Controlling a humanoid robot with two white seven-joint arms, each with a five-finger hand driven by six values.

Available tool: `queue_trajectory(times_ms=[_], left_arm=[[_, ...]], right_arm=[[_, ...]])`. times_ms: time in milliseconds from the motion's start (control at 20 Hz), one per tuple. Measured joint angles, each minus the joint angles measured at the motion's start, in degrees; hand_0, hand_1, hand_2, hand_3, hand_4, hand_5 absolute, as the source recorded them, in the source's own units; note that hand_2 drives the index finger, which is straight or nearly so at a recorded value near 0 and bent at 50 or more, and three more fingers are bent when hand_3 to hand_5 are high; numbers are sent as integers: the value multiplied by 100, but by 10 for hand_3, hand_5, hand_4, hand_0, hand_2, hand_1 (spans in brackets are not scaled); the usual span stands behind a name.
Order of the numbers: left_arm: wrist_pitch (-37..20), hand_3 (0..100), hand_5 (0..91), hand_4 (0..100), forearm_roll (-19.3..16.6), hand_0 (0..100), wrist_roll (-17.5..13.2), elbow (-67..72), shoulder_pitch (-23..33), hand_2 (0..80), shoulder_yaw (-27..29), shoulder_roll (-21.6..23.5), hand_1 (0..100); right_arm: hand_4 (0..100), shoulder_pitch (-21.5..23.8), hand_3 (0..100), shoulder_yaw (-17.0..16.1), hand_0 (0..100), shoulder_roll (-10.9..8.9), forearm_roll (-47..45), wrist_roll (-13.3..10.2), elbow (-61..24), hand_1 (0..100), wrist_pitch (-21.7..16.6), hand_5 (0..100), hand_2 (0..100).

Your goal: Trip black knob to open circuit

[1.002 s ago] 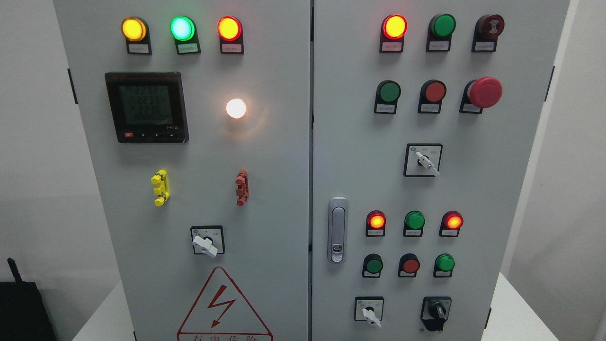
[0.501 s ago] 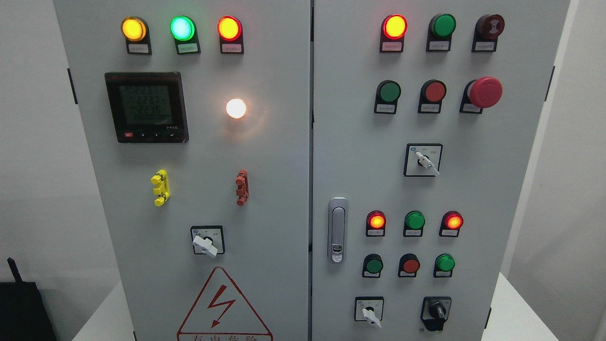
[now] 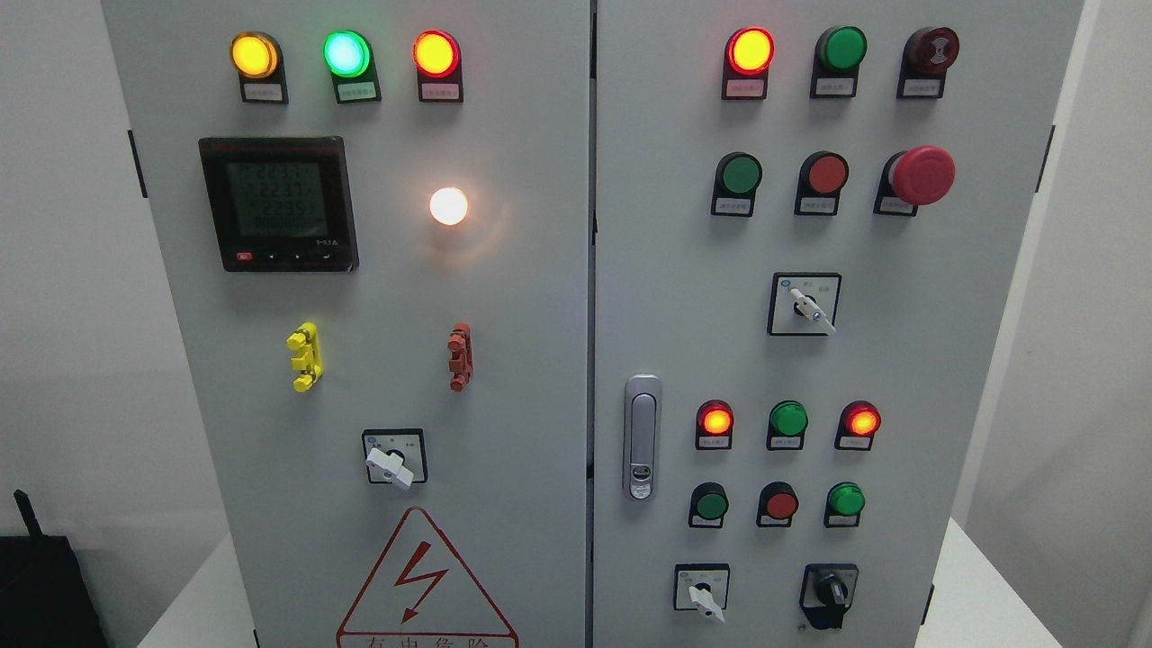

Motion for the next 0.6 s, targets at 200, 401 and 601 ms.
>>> queue_trajectory(times_ms=[200, 401, 601], left_arm=[[0, 0, 0, 0, 0, 120, 0, 0, 0, 0, 0, 0, 389], [-1, 0, 0, 0, 0, 120, 0, 0, 0, 0, 0, 0, 389], [-2, 0, 0, 0, 0, 120, 0, 0, 0, 0, 0, 0, 389]], right_arm=[[732, 23, 799, 0, 0, -18, 0, -9, -286, 0, -1, 768, 0], [805, 28, 906, 0, 0, -34, 0, -15, -555, 0, 21, 855, 0], [879, -40, 992, -1, 0, -45, 0, -92, -769, 0, 81, 960, 0]])
